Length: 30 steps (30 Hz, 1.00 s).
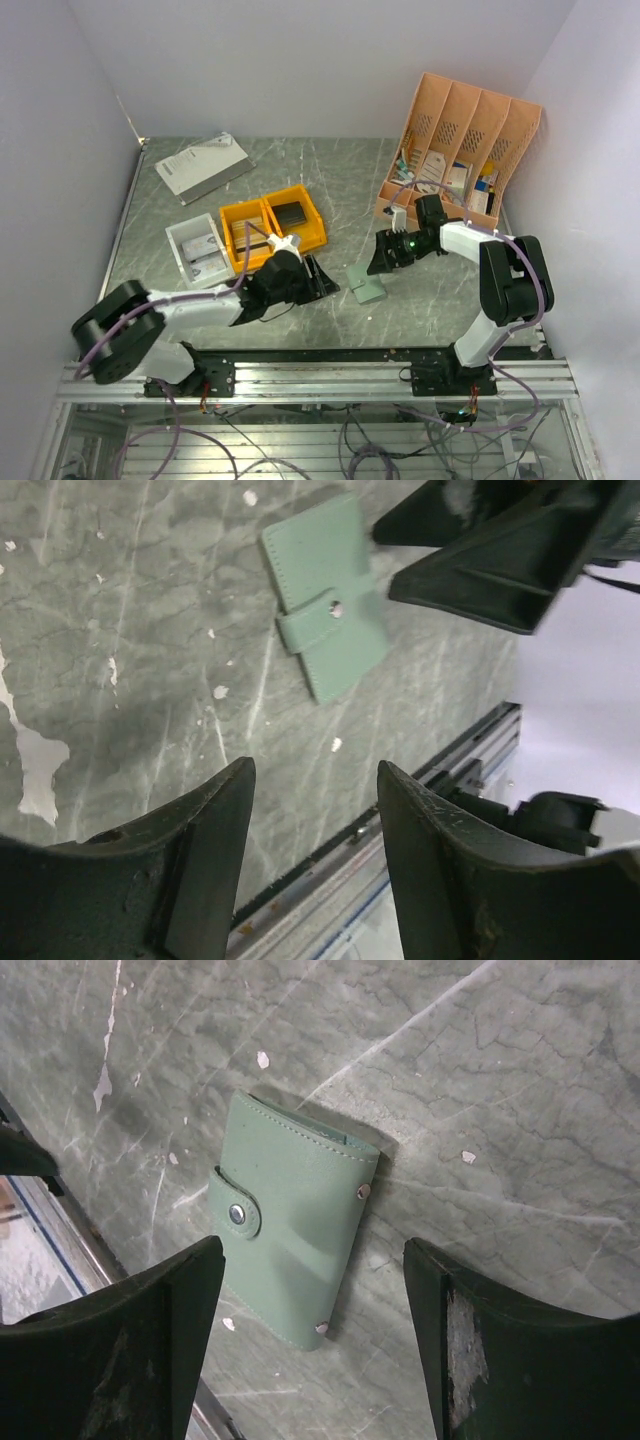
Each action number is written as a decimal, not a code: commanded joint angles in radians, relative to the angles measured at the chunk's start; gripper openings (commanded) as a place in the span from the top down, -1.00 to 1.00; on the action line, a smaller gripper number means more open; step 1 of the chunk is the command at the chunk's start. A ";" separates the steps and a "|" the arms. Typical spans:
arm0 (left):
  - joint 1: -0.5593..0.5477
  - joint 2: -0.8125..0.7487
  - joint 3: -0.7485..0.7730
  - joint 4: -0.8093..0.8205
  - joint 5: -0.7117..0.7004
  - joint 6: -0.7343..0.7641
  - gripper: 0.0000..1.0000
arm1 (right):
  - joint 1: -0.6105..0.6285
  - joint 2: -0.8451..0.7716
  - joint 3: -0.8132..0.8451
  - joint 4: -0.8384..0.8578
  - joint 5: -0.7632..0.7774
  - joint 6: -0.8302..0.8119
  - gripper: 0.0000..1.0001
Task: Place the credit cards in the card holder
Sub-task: Pick up the card holder from the center of the board.
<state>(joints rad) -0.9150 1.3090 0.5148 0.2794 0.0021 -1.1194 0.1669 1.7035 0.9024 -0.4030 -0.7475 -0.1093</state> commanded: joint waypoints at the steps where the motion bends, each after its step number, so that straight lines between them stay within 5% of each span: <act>1: -0.027 0.152 0.075 0.119 -0.015 -0.011 -0.24 | 0.008 0.014 -0.014 0.029 0.014 0.025 -0.43; 17: -0.053 0.450 0.276 -0.002 -0.072 0.063 -0.11 | 0.023 0.097 -0.018 0.047 -0.026 0.054 -0.16; 30: -0.052 0.565 0.327 -0.011 -0.063 0.092 0.23 | 0.038 0.110 -0.014 0.029 -0.076 0.045 0.16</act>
<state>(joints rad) -0.9638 1.8198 0.8337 0.2947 -0.0231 -1.0611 0.1837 1.7821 0.9031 -0.3290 -0.8268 -0.0494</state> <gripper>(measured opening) 0.407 0.433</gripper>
